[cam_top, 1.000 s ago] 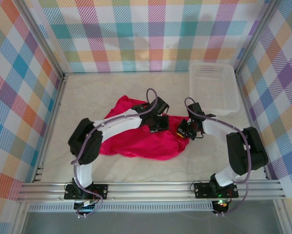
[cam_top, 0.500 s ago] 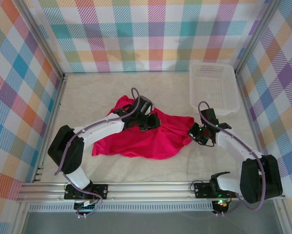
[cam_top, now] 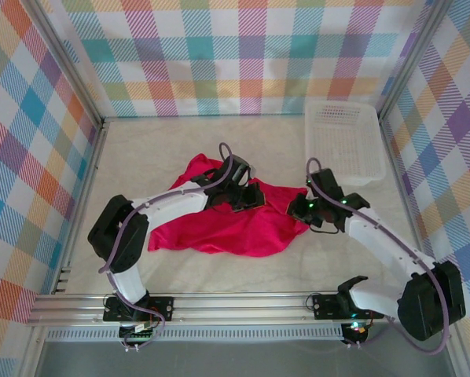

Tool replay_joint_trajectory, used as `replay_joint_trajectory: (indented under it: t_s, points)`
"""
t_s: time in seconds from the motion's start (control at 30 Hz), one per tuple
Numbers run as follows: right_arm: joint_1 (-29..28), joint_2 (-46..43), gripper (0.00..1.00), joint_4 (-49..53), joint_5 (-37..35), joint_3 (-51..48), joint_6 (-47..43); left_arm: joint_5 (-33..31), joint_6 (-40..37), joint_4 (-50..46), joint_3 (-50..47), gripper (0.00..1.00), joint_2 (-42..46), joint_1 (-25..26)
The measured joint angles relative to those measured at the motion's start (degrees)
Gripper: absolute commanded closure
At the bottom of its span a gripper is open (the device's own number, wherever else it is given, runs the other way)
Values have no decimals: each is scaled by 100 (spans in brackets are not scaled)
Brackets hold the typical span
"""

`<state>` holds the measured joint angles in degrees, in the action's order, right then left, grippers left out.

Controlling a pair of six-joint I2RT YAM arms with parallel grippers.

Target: Fold the inside-out t-shirt

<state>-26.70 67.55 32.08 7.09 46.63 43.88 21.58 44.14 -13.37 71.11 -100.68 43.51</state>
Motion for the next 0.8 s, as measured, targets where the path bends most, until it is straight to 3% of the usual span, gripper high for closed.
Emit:
replay_joint_trajectory:
  t_s: [0.23, 0.47, 0.67, 0.8]
  points:
    - [-146, 1628, 92, -341, -216, 389, -2, -17, -9, -199, 181, 100, 2, 0]
    - [-57, 2632, 82, -610, -730, 1349, -13, -17, -9, -302, 179, 100, 11, 0]
    - [-22, 2916, 50, -693, -839, 1491, 57, -20, -15, -302, 149, 100, 114, 0]
    - [-33, 3032, 44, -852, -772, 1366, 103, -42, -26, -304, 149, 100, 131, 0]
